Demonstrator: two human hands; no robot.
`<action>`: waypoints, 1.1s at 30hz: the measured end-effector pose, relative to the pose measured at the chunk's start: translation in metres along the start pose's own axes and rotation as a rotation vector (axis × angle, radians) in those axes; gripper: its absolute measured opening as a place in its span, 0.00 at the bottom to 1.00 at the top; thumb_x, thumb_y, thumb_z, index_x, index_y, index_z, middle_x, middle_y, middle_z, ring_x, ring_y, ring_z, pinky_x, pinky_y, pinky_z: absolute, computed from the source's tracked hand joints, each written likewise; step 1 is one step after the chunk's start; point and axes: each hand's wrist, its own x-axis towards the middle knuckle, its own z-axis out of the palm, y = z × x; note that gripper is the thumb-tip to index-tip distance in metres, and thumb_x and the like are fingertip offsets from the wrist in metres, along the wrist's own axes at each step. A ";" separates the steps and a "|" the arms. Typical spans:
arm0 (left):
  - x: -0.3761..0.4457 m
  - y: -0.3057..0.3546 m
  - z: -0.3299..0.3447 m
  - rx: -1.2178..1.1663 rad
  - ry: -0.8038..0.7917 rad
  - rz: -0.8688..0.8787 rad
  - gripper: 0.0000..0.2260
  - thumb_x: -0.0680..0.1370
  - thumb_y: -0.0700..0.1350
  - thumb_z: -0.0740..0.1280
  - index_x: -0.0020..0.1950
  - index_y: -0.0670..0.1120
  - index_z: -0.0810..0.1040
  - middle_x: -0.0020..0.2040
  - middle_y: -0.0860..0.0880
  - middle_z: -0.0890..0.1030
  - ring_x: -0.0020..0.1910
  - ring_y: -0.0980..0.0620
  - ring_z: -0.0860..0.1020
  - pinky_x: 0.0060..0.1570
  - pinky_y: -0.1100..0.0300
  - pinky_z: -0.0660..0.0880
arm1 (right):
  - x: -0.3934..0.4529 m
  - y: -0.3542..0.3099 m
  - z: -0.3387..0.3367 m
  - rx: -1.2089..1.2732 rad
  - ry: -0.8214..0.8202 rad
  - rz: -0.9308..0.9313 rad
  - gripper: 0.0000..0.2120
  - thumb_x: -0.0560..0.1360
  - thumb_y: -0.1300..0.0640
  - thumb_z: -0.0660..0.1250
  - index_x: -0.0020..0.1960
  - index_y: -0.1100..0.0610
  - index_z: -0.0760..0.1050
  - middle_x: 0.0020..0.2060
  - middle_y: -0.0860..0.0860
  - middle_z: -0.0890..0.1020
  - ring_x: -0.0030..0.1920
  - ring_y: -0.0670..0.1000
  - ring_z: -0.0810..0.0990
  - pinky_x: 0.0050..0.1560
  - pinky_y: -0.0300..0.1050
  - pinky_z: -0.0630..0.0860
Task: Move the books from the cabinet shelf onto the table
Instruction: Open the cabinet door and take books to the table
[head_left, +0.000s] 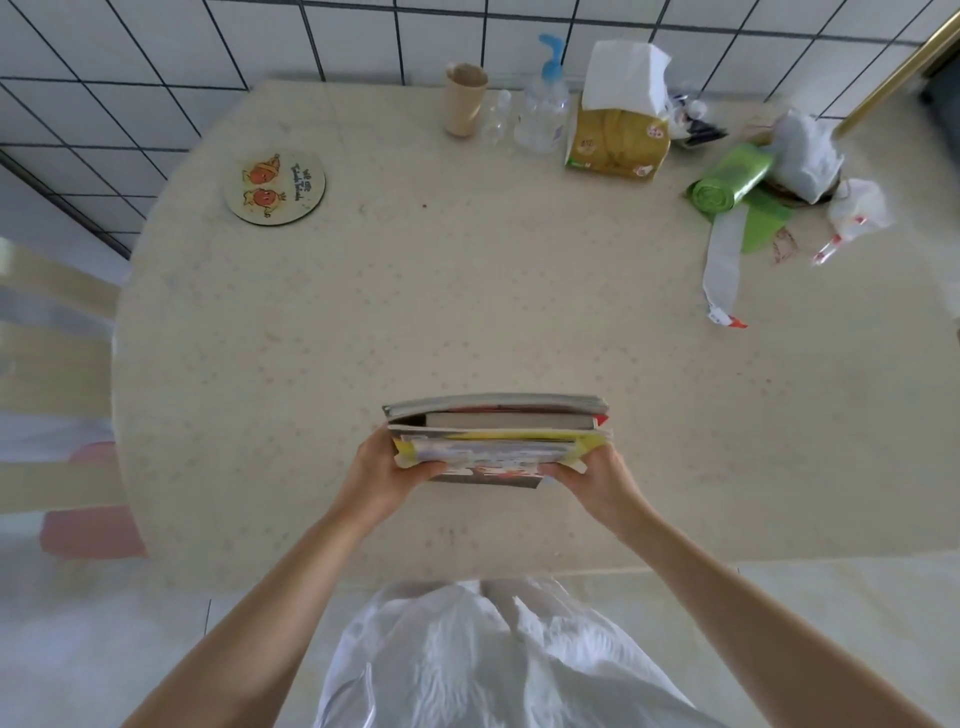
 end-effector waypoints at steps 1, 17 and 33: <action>0.004 0.004 -0.002 -0.019 -0.016 -0.018 0.20 0.66 0.43 0.80 0.55 0.50 0.80 0.45 0.62 0.84 0.48 0.62 0.82 0.45 0.69 0.75 | 0.004 -0.006 -0.003 0.053 -0.012 0.010 0.17 0.71 0.63 0.74 0.56 0.50 0.75 0.52 0.48 0.82 0.53 0.50 0.81 0.57 0.49 0.77; 0.064 0.046 0.011 -0.326 -0.089 -0.596 0.18 0.69 0.45 0.78 0.54 0.50 0.75 0.48 0.49 0.83 0.44 0.49 0.83 0.42 0.51 0.81 | 0.092 -0.036 -0.027 0.137 -0.241 0.506 0.14 0.78 0.54 0.66 0.61 0.55 0.70 0.52 0.53 0.83 0.49 0.53 0.83 0.47 0.53 0.81; 0.093 0.036 0.006 -0.355 0.031 -0.640 0.29 0.67 0.38 0.78 0.63 0.47 0.69 0.57 0.44 0.81 0.51 0.43 0.81 0.53 0.43 0.78 | 0.109 -0.034 0.007 0.077 -0.091 0.429 0.15 0.77 0.55 0.67 0.62 0.56 0.70 0.52 0.52 0.82 0.46 0.51 0.83 0.40 0.46 0.81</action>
